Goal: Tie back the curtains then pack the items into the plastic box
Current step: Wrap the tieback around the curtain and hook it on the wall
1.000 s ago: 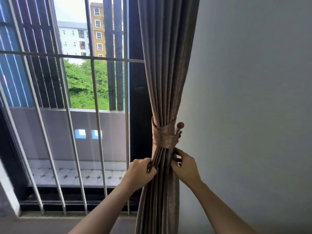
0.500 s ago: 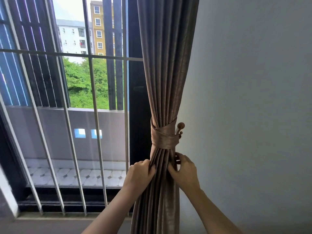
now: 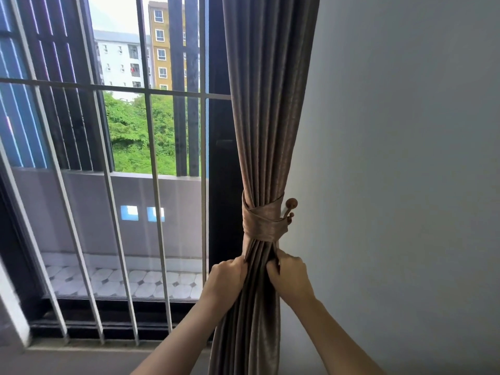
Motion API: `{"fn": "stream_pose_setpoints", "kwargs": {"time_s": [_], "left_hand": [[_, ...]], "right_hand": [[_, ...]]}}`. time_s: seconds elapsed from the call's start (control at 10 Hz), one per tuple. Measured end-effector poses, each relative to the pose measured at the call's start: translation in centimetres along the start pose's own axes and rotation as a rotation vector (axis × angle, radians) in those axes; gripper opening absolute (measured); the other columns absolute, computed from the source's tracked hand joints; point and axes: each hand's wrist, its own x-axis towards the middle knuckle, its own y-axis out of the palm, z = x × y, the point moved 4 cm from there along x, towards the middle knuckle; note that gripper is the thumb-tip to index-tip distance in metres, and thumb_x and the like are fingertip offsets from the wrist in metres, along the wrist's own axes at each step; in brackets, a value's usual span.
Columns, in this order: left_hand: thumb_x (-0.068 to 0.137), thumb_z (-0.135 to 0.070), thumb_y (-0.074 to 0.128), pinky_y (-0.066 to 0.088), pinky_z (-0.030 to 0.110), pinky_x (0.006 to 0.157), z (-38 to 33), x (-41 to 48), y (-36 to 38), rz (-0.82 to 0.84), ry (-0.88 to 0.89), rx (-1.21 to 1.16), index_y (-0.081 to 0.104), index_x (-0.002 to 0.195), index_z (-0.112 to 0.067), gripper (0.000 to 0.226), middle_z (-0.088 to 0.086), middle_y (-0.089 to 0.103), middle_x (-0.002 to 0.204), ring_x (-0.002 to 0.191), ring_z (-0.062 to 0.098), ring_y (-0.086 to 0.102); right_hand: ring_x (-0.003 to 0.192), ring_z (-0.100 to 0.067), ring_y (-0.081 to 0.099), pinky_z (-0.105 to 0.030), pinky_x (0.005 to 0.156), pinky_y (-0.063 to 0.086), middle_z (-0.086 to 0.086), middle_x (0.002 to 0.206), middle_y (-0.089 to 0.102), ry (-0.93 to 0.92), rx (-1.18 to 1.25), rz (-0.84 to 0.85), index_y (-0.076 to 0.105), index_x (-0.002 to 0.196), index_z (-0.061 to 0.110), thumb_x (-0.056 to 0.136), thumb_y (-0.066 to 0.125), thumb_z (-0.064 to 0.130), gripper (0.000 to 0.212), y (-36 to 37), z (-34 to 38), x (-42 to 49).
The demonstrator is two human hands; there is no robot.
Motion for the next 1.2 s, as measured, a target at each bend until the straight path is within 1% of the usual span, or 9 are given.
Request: {"fn": "stream_pose_setpoints", "kwargs": {"time_s": [0.1, 0.2, 0.4, 0.6, 0.7, 0.8, 0.9, 1.0, 1.2], "left_hand": [[0.093, -0.03, 0.047, 0.049, 0.036, 0.063, -0.9, 0.9, -1.2, -0.061, 0.04, -0.001, 0.061, 0.078, -0.006, 0.032, 0.007, 0.065, 0.069, 0.064, 0.025, 0.062], [0.096, -0.034, 0.045, 0.05, 0.039, 0.068, -0.8, 2.0, -1.8, -0.098, 0.038, 0.019, 0.064, 0.085, -0.007, 0.035, 0.007, 0.067, 0.074, 0.069, 0.026, 0.063], [0.101, -0.028, 0.028, 0.042, 0.032, 0.087, -0.9, 1.0, 0.3, 0.087, 0.002, 0.067, 0.056, 0.121, -0.009, 0.039, 0.01, 0.064, 0.113, 0.104, 0.029, 0.059], [0.102, -0.027, 0.025, 0.042, 0.036, 0.086, -1.7, 1.8, -0.5, 0.18, -0.018, 0.204, 0.052, 0.119, -0.006, 0.039, 0.017, 0.062, 0.114, 0.103, 0.032, 0.057], [0.101, -0.031, 0.027, 0.042, 0.039, 0.078, -2.2, 4.6, -3.5, 0.13, 0.043, 0.269, 0.055, 0.109, -0.007, 0.038, 0.017, 0.064, 0.104, 0.096, 0.035, 0.059], [0.1, -0.033, 0.029, 0.04, 0.035, 0.071, -2.2, 4.8, -8.9, 0.003, 0.012, 0.278, 0.057, 0.1, -0.006, 0.039, 0.017, 0.065, 0.096, 0.09, 0.035, 0.061], [0.101, -0.029, 0.032, 0.044, 0.037, 0.069, -1.8, 2.6, -13.0, -0.111, 0.049, 0.328, 0.058, 0.093, -0.003, 0.037, 0.017, 0.066, 0.086, 0.082, 0.037, 0.063], [0.101, -0.029, 0.034, 0.04, 0.036, 0.063, -1.4, 2.1, -14.0, -0.196, 0.087, 0.319, 0.056, 0.086, -0.004, 0.035, 0.016, 0.065, 0.078, 0.075, 0.038, 0.062], [0.099, -0.029, 0.037, 0.047, 0.042, 0.074, 2.6, 0.0, -15.2, -0.235, -0.051, 0.342, 0.058, 0.107, -0.005, 0.033, 0.019, 0.066, 0.104, 0.091, 0.042, 0.063]], "right_hand": [[0.063, -0.017, 0.06, -0.023, 0.063, 0.039, -0.004, 0.079, 0.066, -0.002, -0.016, -0.071, 0.062, 0.092, 0.008, 0.092, 0.053, 0.025, 0.019, -1.6, 0.1, 1.6], [0.064, -0.019, 0.06, -0.022, 0.063, 0.043, -0.009, 0.083, 0.069, -0.004, -0.101, -0.095, 0.061, 0.093, 0.005, 0.096, 0.047, 0.02, 0.021, -1.5, 0.1, 2.1], [0.061, -0.014, 0.052, -0.016, 0.06, 0.035, -0.007, 0.082, 0.068, -0.034, -0.216, -0.028, 0.058, 0.101, 0.005, 0.095, 0.042, 0.015, 0.02, 0.2, 0.2, 1.3], [0.079, -0.029, 0.065, -0.025, 0.063, 0.039, -0.013, 0.089, 0.068, 0.014, -0.207, 0.097, 0.057, 0.099, 0.005, 0.095, 0.04, 0.019, 0.022, -1.6, 0.9, 1.7], [0.083, -0.03, 0.065, -0.027, 0.068, 0.043, -0.012, 0.088, 0.068, 0.042, -0.132, -0.033, 0.061, 0.096, 0.006, 0.085, 0.051, 0.02, 0.021, -4.5, 1.4, 3.3], [0.083, -0.026, 0.066, -0.028, 0.073, 0.046, -0.01, 0.092, 0.07, -0.007, -0.017, -0.293, 0.065, 0.1, 0.007, 0.084, 0.055, 0.017, 0.022, -6.2, 5.2, 3.1], [0.085, -0.023, 0.066, -0.026, 0.076, 0.046, -0.009, 0.095, 0.071, -0.108, 0.077, -0.308, 0.066, 0.104, 0.009, 0.088, 0.053, 0.018, 0.023, -6.1, 9.8, 1.4], [0.084, -0.02, 0.066, -0.02, 0.073, 0.042, -0.008, 0.093, 0.072, -0.148, 0.149, -0.294, 0.067, 0.102, 0.009, 0.092, 0.049, 0.02, 0.023, -6.0, 12.2, 1.5], [0.1, -0.027, 0.063, -0.034, 0.09, 0.046, -0.014, 0.108, 0.069, -0.274, 0.178, -0.203, 0.066, 0.109, 0.004, 0.095, 0.045, 0.019, 0.029, -0.6, 16.2, 1.1]]}}
